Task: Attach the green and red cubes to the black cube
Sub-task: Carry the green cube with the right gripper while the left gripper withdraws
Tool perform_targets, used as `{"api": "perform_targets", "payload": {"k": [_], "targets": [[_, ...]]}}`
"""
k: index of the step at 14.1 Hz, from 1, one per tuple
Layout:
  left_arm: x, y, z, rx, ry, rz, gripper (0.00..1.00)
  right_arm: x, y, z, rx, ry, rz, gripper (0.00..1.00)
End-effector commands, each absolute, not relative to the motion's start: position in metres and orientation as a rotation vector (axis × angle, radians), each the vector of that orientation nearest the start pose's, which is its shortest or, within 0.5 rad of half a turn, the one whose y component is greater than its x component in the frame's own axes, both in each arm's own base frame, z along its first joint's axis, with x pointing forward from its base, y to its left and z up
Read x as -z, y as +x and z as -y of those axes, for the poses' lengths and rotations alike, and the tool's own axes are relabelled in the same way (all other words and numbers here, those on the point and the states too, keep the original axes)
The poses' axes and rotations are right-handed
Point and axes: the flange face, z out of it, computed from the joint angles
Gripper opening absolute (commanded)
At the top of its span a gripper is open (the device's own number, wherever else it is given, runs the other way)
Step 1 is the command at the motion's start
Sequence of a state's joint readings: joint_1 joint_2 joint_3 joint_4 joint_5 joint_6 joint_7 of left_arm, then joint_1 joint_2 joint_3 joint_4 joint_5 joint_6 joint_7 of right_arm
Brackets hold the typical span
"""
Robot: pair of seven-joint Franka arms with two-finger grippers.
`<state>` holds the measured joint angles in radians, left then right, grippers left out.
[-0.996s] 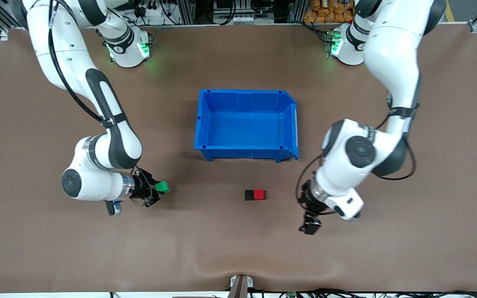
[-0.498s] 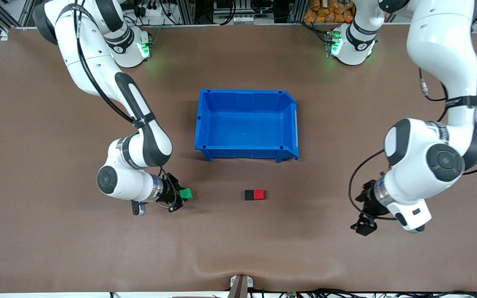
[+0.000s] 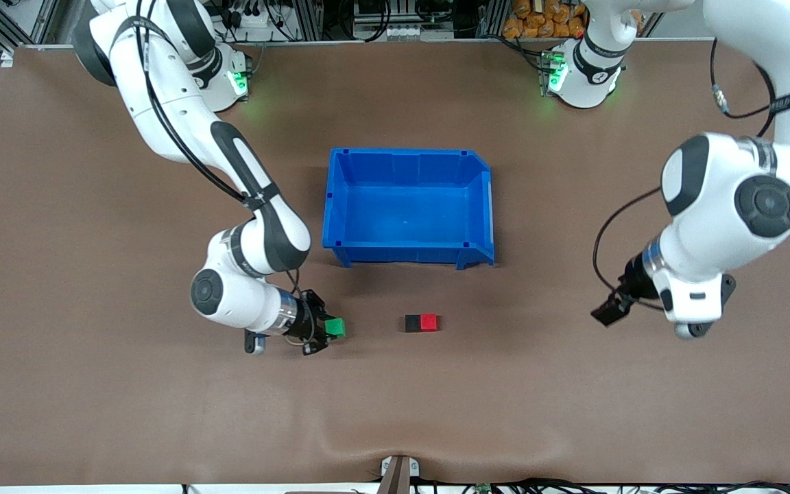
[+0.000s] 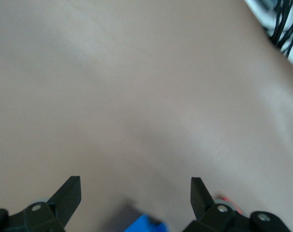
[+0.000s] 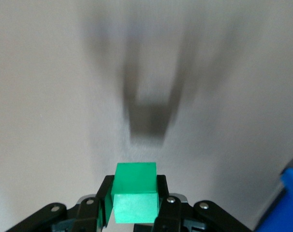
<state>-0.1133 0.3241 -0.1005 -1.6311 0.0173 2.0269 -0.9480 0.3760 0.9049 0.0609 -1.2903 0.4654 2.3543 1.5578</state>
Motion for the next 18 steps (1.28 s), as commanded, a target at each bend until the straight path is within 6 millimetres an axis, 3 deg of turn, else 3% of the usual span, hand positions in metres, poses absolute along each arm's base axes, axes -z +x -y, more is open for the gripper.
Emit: {"api": "perform_targets", "payload": {"k": [1,6,10,15,18], "targets": [[-0.452,0.592,0.121,0.065,-3.025,0.912,1.00,-0.208,0.698,-0.338,-0.383,-1.985,-1.872,0.00],[-0.458,0.572,0.078,-0.132,-3.094,0.298,1.00,-0.212,0.694,-0.368,-0.407,-1.920,-1.922,0.00],[-0.468,0.561,0.075,-0.280,-3.085,-0.069,1.00,-0.204,0.685,-0.398,-0.405,-1.884,-1.933,0.00],[-0.525,0.568,0.074,-0.269,-3.090,-0.167,1.00,-0.195,0.674,-0.417,-0.410,-1.875,-1.945,0.00],[-0.571,0.565,0.074,-0.252,-3.091,-0.152,1.00,-0.182,0.670,-0.426,-0.380,-1.853,-1.938,0.00]]}}
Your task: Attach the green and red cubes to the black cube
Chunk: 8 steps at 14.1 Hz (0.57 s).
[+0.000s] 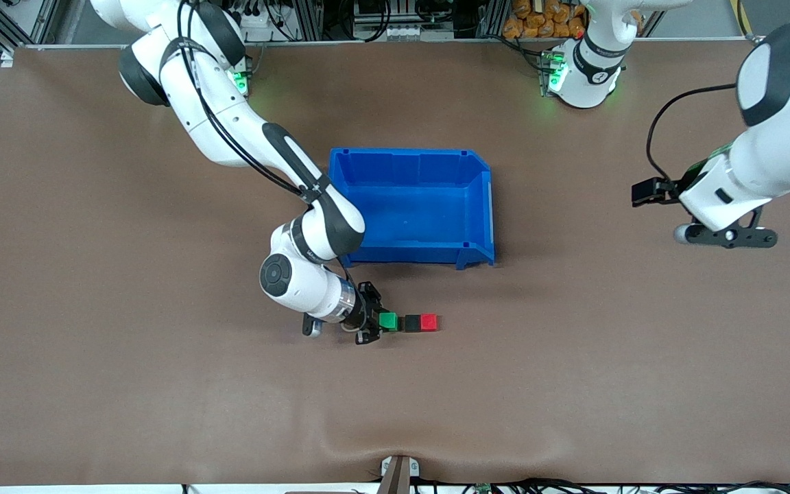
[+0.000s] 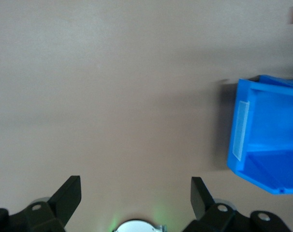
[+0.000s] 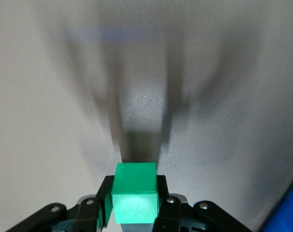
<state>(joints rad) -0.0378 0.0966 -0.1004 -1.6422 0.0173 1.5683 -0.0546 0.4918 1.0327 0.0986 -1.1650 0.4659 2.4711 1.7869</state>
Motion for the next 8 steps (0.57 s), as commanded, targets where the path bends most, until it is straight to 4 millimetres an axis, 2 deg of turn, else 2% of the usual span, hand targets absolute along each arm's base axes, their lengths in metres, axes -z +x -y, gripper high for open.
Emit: {"api": "perform_targets", "payload": {"k": [1,2,5,6,8], "targets": [[-0.584,0.563,0.075,-0.233,-3.093,-0.158,1.00,-0.180,0.670,-0.427,-0.374,-1.847,-1.937,0.00],[-0.592,0.561,0.075,-0.217,-3.095,-0.160,1.00,-0.179,0.670,-0.428,-0.373,-1.846,-1.934,0.00],[-0.634,0.538,0.068,-0.100,-3.099,-0.137,1.00,-0.178,0.667,-0.433,-0.371,-1.861,-1.927,0.03],[-0.643,0.531,0.064,-0.081,-3.099,-0.138,1.00,-0.177,0.666,-0.433,-0.371,-1.864,-1.927,0.22],[-0.650,0.523,0.062,-0.092,-3.083,-0.163,1.00,-0.177,0.667,-0.431,-0.357,-1.877,-1.924,0.83]]}}
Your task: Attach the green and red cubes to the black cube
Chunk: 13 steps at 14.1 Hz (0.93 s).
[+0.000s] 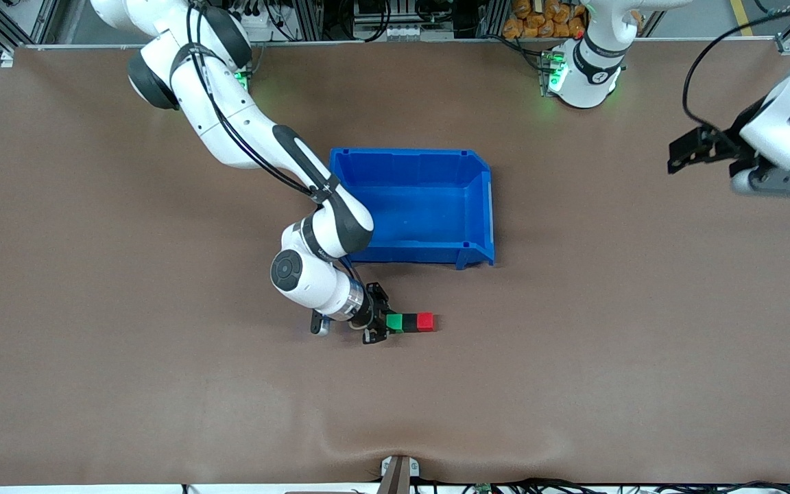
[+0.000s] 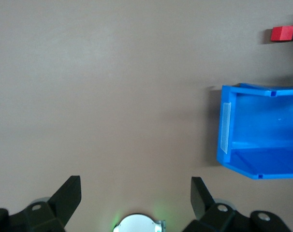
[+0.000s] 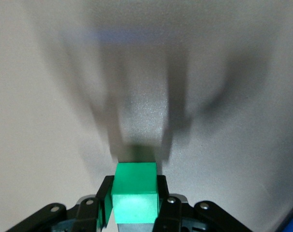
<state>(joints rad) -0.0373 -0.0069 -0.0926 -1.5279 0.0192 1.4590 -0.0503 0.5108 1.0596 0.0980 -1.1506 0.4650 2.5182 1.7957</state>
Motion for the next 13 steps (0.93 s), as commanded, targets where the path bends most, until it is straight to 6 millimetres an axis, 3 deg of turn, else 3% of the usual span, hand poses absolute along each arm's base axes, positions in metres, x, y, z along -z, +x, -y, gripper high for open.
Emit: {"api": "perform_targets", "payload": {"k": [1,3,8,10,13], "targets": [[-0.651,0.522,0.061,-0.094,-3.071,-0.193,1.00,-0.177,0.667,-0.431,-0.354,-1.880,-1.925,1.00],[-0.654,0.521,0.051,-0.109,-3.046,-0.250,1.00,-0.178,0.670,-0.424,-0.335,-1.905,-1.916,1.00],[-0.663,0.518,0.051,-0.117,-3.060,-0.229,1.00,-0.186,0.677,-0.416,-0.238,-1.965,-1.877,1.00],[-0.667,0.516,0.050,-0.128,-3.077,-0.217,1.00,-0.190,0.691,-0.395,-0.224,-1.930,-1.900,1.00],[-0.666,0.516,0.055,-0.132,-3.111,-0.132,1.00,-0.193,0.701,-0.379,-0.217,-1.903,-1.917,1.00]]}}
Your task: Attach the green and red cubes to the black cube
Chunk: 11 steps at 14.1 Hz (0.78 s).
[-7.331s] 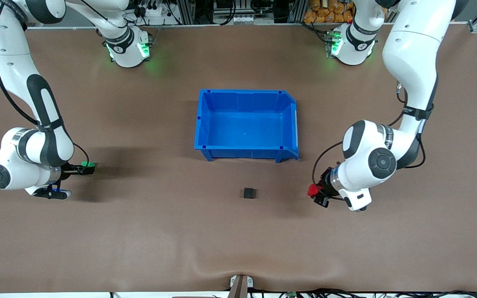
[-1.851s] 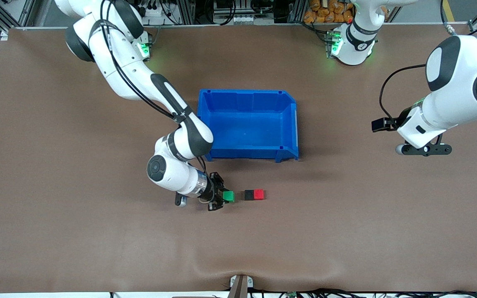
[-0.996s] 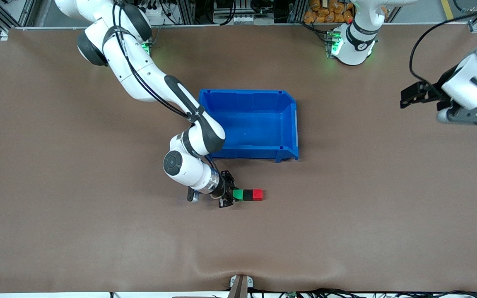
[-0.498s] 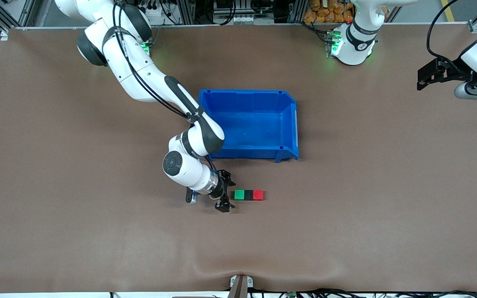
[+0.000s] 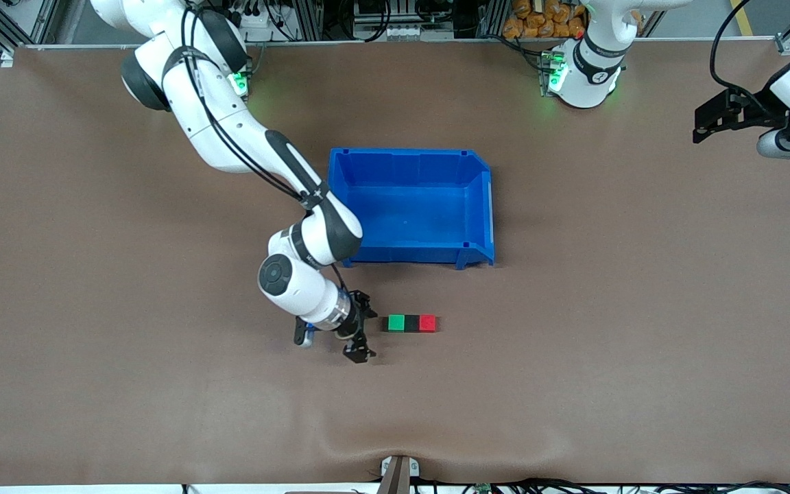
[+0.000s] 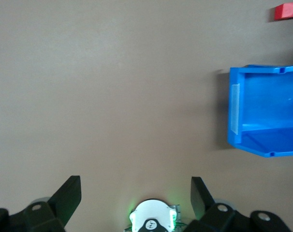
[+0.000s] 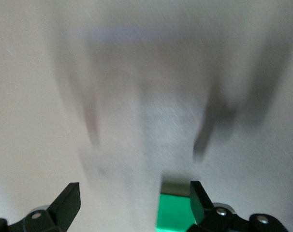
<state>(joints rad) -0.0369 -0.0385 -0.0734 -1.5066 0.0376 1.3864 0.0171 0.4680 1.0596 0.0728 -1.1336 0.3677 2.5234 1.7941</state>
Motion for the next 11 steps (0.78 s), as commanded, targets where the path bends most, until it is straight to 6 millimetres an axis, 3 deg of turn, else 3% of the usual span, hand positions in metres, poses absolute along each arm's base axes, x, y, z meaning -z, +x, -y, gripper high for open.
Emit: {"api": "perform_targets", "payload": {"k": [1,3,6,9,11], "targets": [[-0.666,0.516,0.055,-0.132,-3.111,-0.127,1.00,-0.192,0.706,-0.370,-0.214,-1.887,-1.930,1.00],[-0.665,0.516,0.057,-0.134,-3.109,-0.140,1.00,-0.197,0.717,-0.350,-0.219,-1.857,-1.953,1.00],[-0.659,0.522,0.062,-0.122,-3.081,-0.160,1.00,-0.208,0.724,-0.339,-0.200,-1.842,-1.955,1.00],[-0.657,0.526,0.064,-0.097,-3.086,-0.167,1.00,-0.222,0.737,-0.315,-0.165,-1.820,-1.962,1.00],[-0.654,0.530,0.064,-0.087,-3.086,-0.165,1.00,-0.229,0.741,-0.299,-0.170,-1.871,-1.959,1.00]]}}
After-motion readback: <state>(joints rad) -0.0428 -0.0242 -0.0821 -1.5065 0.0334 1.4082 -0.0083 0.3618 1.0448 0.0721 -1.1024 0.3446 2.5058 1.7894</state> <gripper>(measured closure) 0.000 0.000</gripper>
